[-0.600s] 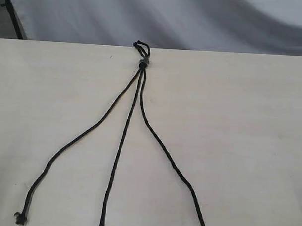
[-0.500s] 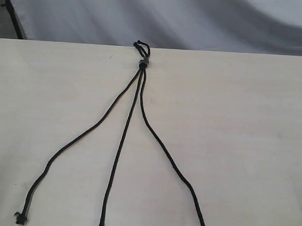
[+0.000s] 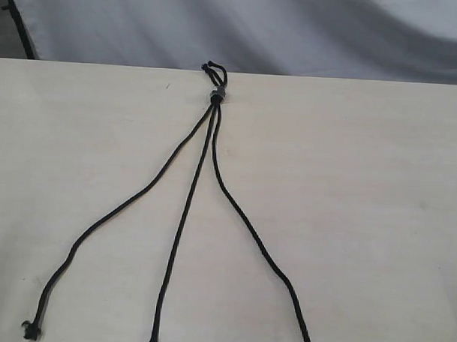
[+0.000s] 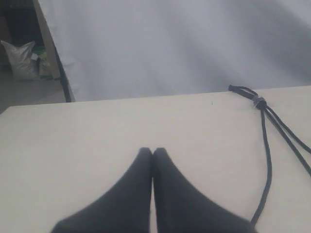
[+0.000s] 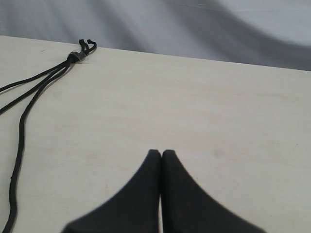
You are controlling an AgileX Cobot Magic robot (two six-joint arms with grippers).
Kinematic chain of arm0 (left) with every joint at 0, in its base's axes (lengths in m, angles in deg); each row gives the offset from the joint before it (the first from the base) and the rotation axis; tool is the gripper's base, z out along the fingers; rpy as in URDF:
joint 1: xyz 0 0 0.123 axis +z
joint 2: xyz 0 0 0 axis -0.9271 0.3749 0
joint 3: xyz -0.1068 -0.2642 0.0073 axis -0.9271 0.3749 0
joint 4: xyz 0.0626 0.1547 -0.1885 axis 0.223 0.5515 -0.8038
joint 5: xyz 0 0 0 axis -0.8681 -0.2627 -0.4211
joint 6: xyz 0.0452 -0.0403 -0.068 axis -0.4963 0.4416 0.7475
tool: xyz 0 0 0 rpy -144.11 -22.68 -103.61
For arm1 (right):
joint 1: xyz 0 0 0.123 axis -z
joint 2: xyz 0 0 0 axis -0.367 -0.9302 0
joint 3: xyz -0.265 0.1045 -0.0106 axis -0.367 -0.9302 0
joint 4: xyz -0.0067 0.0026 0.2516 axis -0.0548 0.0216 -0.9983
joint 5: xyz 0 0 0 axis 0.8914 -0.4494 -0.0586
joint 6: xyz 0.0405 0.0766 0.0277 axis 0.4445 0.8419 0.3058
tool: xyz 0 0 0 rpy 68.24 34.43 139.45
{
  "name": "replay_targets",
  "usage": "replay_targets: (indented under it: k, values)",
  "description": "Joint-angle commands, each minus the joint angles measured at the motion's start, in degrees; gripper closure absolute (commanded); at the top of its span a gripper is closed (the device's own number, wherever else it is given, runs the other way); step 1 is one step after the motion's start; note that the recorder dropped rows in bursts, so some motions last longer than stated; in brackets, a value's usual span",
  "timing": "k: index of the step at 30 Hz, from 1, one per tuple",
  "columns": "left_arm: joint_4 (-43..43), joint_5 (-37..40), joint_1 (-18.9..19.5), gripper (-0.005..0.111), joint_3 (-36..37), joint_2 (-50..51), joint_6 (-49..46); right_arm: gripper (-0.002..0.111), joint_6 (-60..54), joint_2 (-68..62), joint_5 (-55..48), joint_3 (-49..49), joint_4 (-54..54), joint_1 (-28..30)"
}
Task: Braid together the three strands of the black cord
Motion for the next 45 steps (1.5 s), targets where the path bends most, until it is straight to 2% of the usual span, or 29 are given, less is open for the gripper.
replay_targets:
  k: [1,10,13,16,17,18,19,23,24,26,28,29,32,35,36,37,38,39,41,43,45]
  values:
    - [-0.5,0.0,-0.1,0.106,-0.3,-0.2,-0.1,0.109,0.0,0.4,0.2,-0.2,0.4,0.4]
    - [-0.5,-0.5,-0.1,0.106,-0.3,-0.2,0.1,0.109,0.0,0.4,0.3,-0.2,0.0,0.4]
    - [-2.5,-3.4,-0.1,0.106,-0.3,-0.2,5.0,0.109,0.1,0.4,3.5,-0.2,0.0,0.4]
    - [-6.5,-15.3,-0.1,0.106,-0.3,-0.2,12.5,0.109,2.7,0.4,10.7,-0.2,-4.4,0.4]
    - [-6.7,-25.3,-0.1,0.106,-0.3,-0.2,19.4,0.109,5.4,0.4,17.4,-0.2,-10.3,0.4]
    - [-6.7,-29.3,-0.1,0.106,-0.3,-0.2,23.0,0.109,6.6,0.4,21.4,-0.2,-12.3,0.4]
    - [-6.3,-39.2,-0.1,0.106,-0.3,-0.2,28.8,0.109,9.0,0.4,29.8,-0.2,-16.8,0.4]
    - [-5.8,-56.2,-0.1,0.106,-0.3,-0.2,28.7,0.109,16.5,0.4,41.7,-0.2,-20.1,0.4]
    - [-5.8,-55.4,-0.1,0.107,-0.8,-0.2,25.8,0.109,18.2,0.4,44.6,-0.2,-18.3,0.4]
    - [-5.8,-46.5,-0.1,0.107,-4.4,-0.2,17.9,0.109,18.3,0.4,44.8,0.4,-11.4,0.4]
    - [-5.8,-32.8,-0.1,0.107,-9.4,4.7,16.0,0.109,20.9,-1.3,34.4,7.7,-4.5,0.4]
    - [-5.8,-29.8,-0.1,0.107,-10.7,7.9,16.0,0.109,21.4,-4.4,27.0,11.3,-3.8,0.4]
    - [-2.8,-27.3,-0.1,0.107,-11.8,21.5,15.8,0.109,19.9,-19.1,7.7,23.0,-3.9,0.4]
    - [1.1,-23.4,-0.1,0.107,-12.9,34.0,15.8,0.109,13.1,-33.1,0.0,29.2,-9.0,-1.1]
    - [1.7,-21.0,-0.1,0.107,-14.3,40.3,15.7,0.109,7.5,-39.7,0.0,30.3,-14.7,-3.9]
    - [2.4,-19.6,-0.1,0.107,-15.1,42.8,15.7,0.109,5.7,-42.1,0.2,30.6,-17.3,-5.4]
    - [3.2,-17.6,-0.1,0.107,-16.6,48.7,15.5,0.109,2.9,-48.5,0.9,31.4,-19.7,-10.1]
    - [3.2,-17.3,-0.1,0.107,-17.0,51.4,15.1,0.109,2.9,-51.0,1.4,31.9,-19.7,-12.3]
    - [3.2,-17.2,-0.1,0.107,-18.2,59.6,15.0,0.109,2.9,-62.4,7.7,33.6,-19.7,-23.5]
    - [3.2,-17.4,-0.1,0.107,-18.9,63.0,15.0,0.109,2.9,-71.0,10.2,36.4,-19.7,-31.7]
    - [3.2,-17.7,-0.1,0.107,-19.1,64.5,15.0,0.109,2.9,-79.1,9.7,41.2,-19.0,-37.3]
